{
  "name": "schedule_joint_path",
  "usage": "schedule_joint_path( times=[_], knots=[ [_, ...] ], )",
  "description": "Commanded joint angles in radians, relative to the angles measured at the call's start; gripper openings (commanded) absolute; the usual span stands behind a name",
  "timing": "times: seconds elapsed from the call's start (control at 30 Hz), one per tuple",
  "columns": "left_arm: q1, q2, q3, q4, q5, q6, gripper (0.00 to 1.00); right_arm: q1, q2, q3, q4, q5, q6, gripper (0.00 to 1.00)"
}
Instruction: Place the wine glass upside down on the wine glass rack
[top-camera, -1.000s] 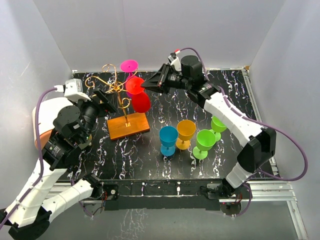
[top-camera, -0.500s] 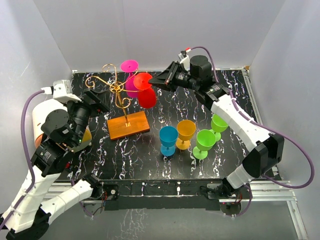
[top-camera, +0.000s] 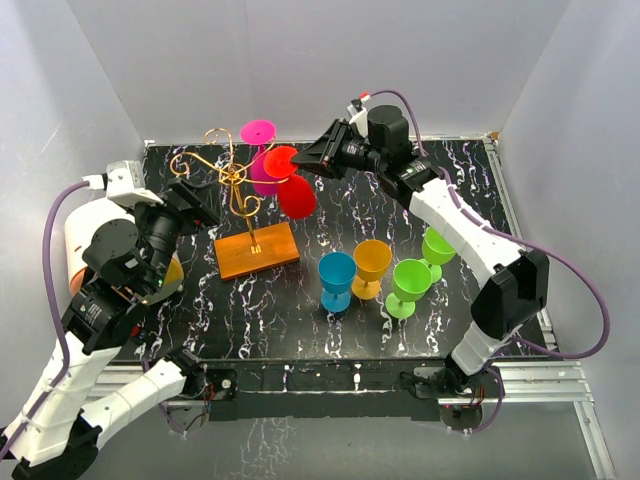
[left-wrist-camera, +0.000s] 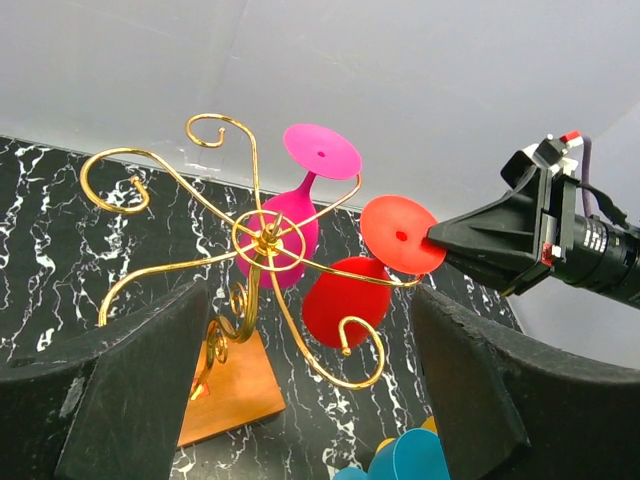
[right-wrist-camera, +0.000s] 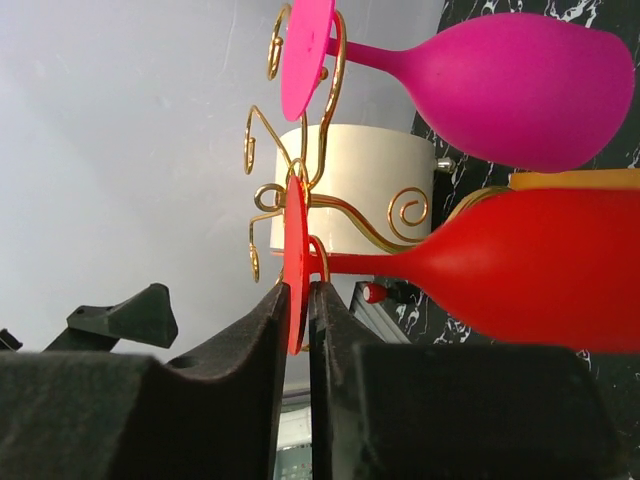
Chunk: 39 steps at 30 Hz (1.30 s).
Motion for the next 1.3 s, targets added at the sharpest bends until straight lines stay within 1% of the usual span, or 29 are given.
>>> schedule_joint_path(
  times=[0.0,0.17,0.3,0.37,0.47,0.57,0.6,0.7,0.8,0.9,0.97,1.03,1.07,1.1,1.2,1.27],
  knots=[
    [-0.003,-0.019,0.007,-0.003,-0.02,0.007,0.81,-0.002,0.021,0.083,0.018,-0.022,-0.044,0.16],
    [-0.003,-0.02,0.006,-0.009,-0.004,-0.004,0.81,-0.002,0.024,0.084,0.012,-0.015,-0.051,0.3],
    [-0.003,-0.013,-0.004,-0.015,0.03,-0.02,0.82,-0.002,0.023,0.085,0.001,-0.003,-0.068,0.37],
    [-0.003,-0.006,-0.007,-0.012,0.062,-0.017,0.84,-0.002,0.015,0.087,-0.011,0.014,-0.082,0.43],
    [-0.003,0.007,-0.013,0.02,0.193,0.04,0.88,-0.003,-0.01,0.076,-0.006,0.036,-0.098,0.6],
    [-0.003,0.015,-0.015,0.059,0.414,0.115,0.89,-0.004,-0.043,0.041,0.034,0.052,-0.1,0.7],
    [-0.002,0.017,-0.016,0.067,0.473,0.122,0.9,-0.005,-0.052,0.035,0.035,0.059,-0.104,0.71],
    [-0.003,0.014,-0.022,0.087,0.556,0.133,0.94,-0.008,-0.089,-0.007,0.047,0.067,-0.128,0.74],
    [-0.003,0.004,-0.041,0.104,0.612,0.143,0.99,-0.01,-0.166,-0.107,0.069,0.089,-0.153,0.77],
    [-0.004,-0.021,-0.076,0.141,0.665,0.134,0.99,-0.015,-0.282,-0.229,0.085,0.128,-0.197,0.78],
    [-0.003,-0.028,-0.095,0.158,0.714,0.126,0.99,-0.016,-0.356,-0.286,0.044,0.171,-0.264,0.78],
    [-0.003,-0.018,-0.102,0.163,0.782,0.121,0.99,-0.015,-0.414,-0.318,-0.033,0.216,-0.357,0.76],
    [-0.003,-0.007,-0.103,0.164,0.822,0.117,0.99,-0.015,-0.438,-0.332,-0.075,0.233,-0.396,0.71],
    [-0.003,0.007,-0.102,0.167,0.858,0.109,0.99,-0.013,-0.456,-0.344,-0.113,0.259,-0.416,0.65],
    [-0.003,0.049,-0.091,0.189,0.945,0.086,0.97,0.047,-0.485,-0.361,-0.209,0.338,-0.453,0.61],
    [-0.003,0.062,-0.085,0.22,0.954,0.08,0.96,0.106,-0.487,-0.339,-0.295,0.423,-0.481,0.6]
  ],
)
